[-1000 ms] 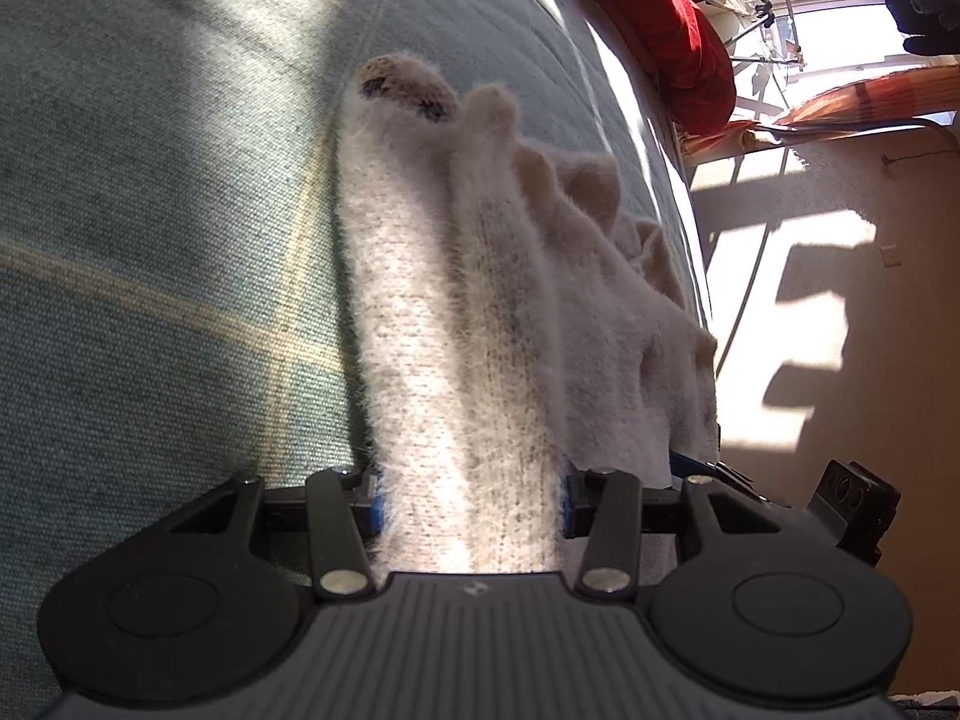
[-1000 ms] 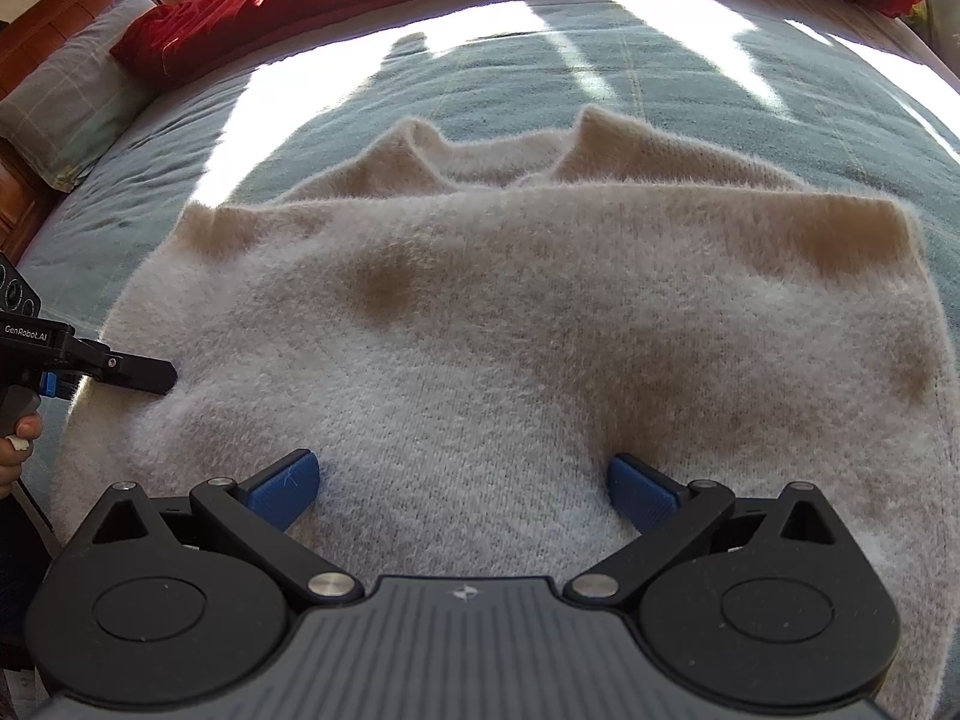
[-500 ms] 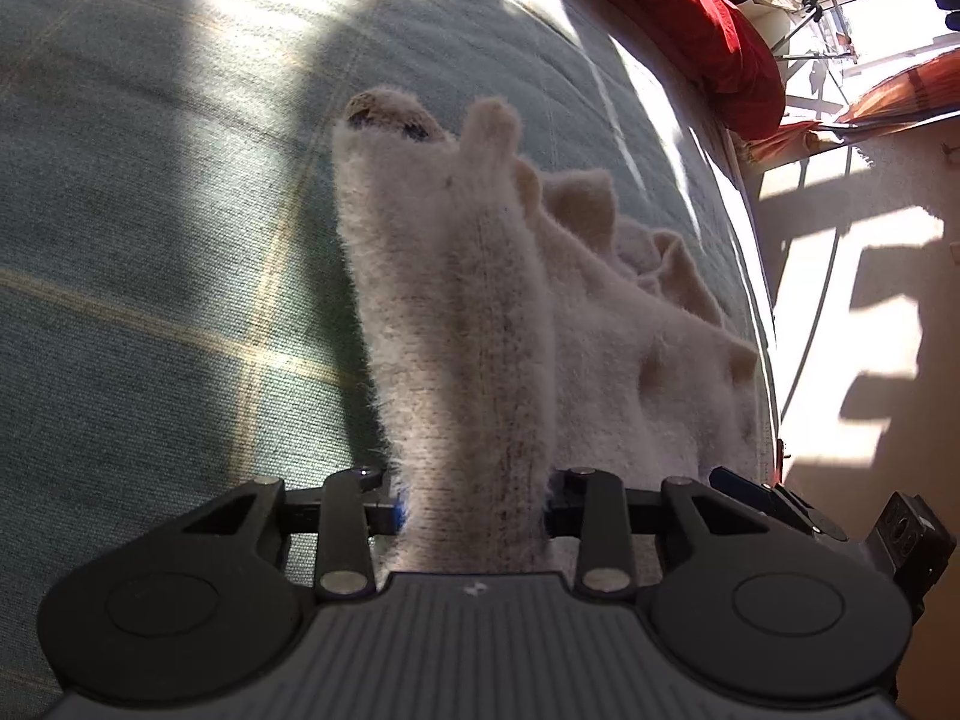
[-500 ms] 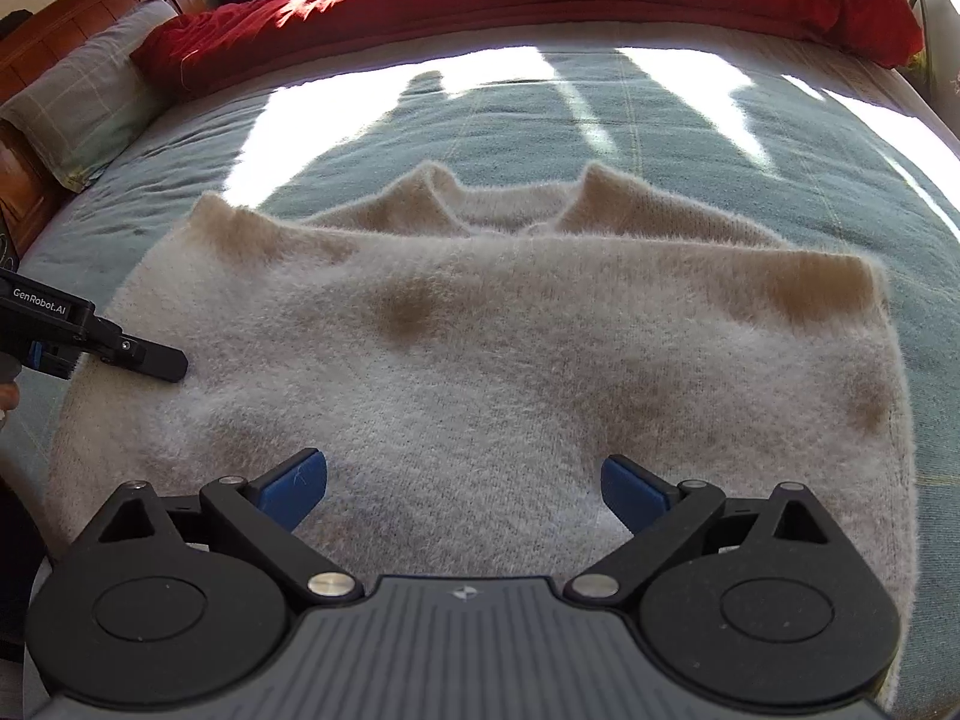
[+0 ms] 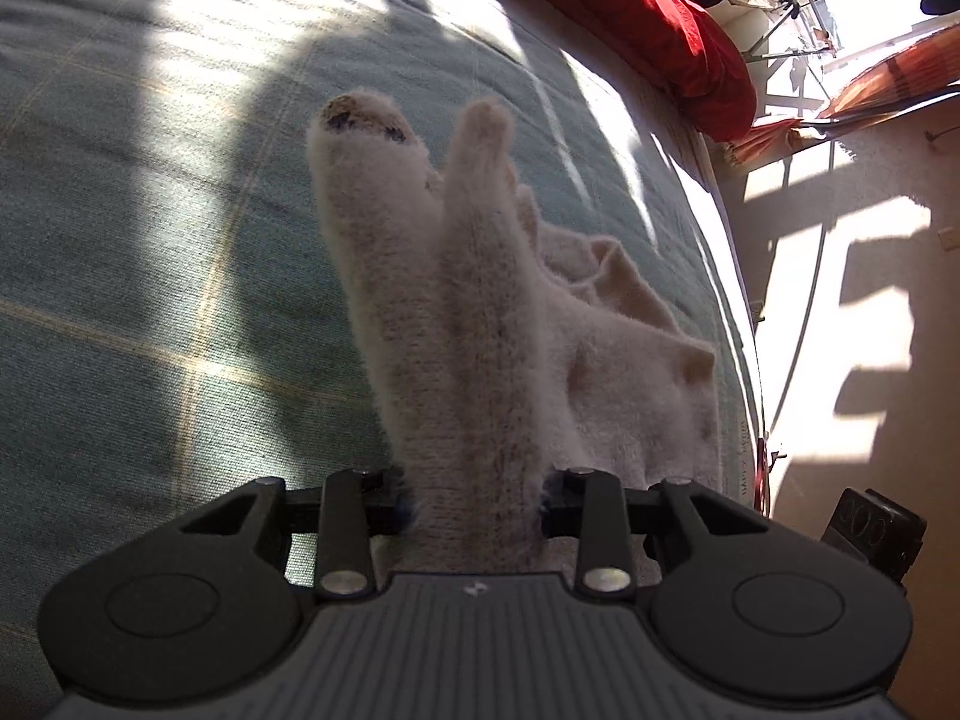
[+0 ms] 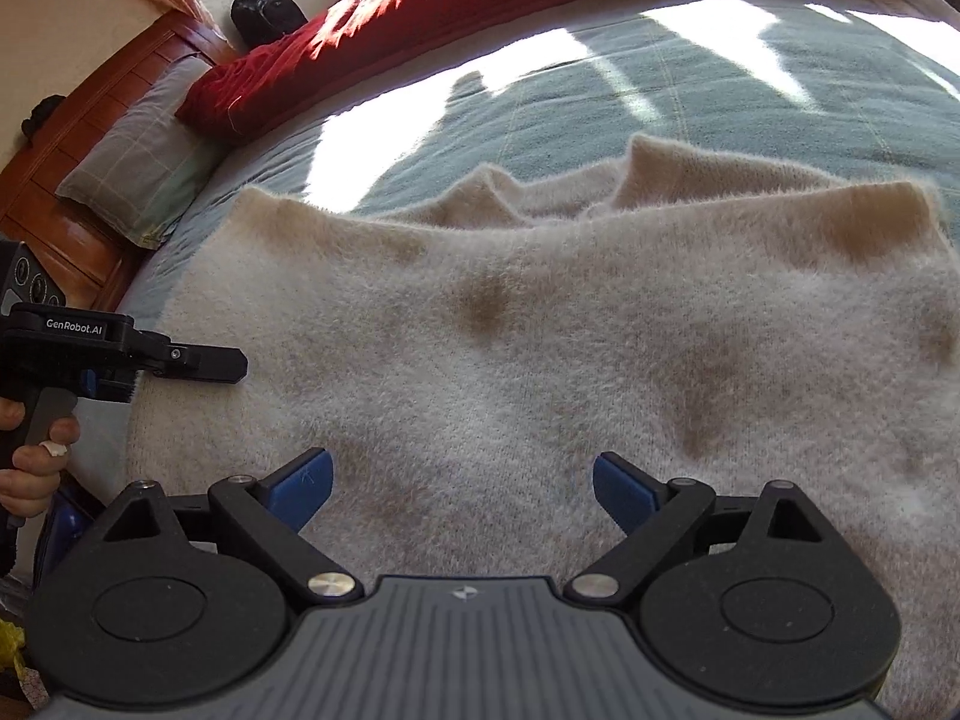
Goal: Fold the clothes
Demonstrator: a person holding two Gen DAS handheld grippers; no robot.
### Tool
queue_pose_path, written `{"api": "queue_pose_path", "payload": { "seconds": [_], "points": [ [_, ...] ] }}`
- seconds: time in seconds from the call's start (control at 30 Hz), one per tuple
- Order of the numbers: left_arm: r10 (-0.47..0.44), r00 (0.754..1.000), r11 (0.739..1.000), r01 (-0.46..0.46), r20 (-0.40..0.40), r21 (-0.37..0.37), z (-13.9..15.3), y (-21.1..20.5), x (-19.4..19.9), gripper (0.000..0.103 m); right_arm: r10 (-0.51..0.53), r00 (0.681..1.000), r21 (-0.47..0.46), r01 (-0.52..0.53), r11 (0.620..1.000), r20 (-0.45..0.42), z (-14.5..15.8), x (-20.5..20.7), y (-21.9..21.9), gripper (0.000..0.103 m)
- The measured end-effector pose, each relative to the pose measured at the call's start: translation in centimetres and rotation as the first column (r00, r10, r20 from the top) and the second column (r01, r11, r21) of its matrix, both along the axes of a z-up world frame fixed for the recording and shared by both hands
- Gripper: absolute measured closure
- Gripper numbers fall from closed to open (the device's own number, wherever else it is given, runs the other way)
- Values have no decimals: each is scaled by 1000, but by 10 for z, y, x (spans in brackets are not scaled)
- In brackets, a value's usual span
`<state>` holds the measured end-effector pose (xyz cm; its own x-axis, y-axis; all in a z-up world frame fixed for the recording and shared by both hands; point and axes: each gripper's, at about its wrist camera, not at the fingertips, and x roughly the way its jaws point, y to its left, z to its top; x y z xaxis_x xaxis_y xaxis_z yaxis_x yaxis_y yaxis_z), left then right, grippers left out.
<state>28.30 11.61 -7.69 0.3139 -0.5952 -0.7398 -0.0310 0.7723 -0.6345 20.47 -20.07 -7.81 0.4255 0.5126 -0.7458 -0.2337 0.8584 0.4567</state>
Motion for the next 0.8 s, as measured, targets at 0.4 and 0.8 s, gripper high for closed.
{"api": "queue_pose_path", "payload": {
  "seconds": [0.4,0.8],
  "points": [
    [-19,998,998,22,67,-57,59,-52,-8,70,-164,980,24,163,986,116,33,-18,-65,4],
    [9,999,1000,-8,37,-30,82,-137,1,70,-339,923,105,325,940,182,52,-42,-144,4]
  ]
}}
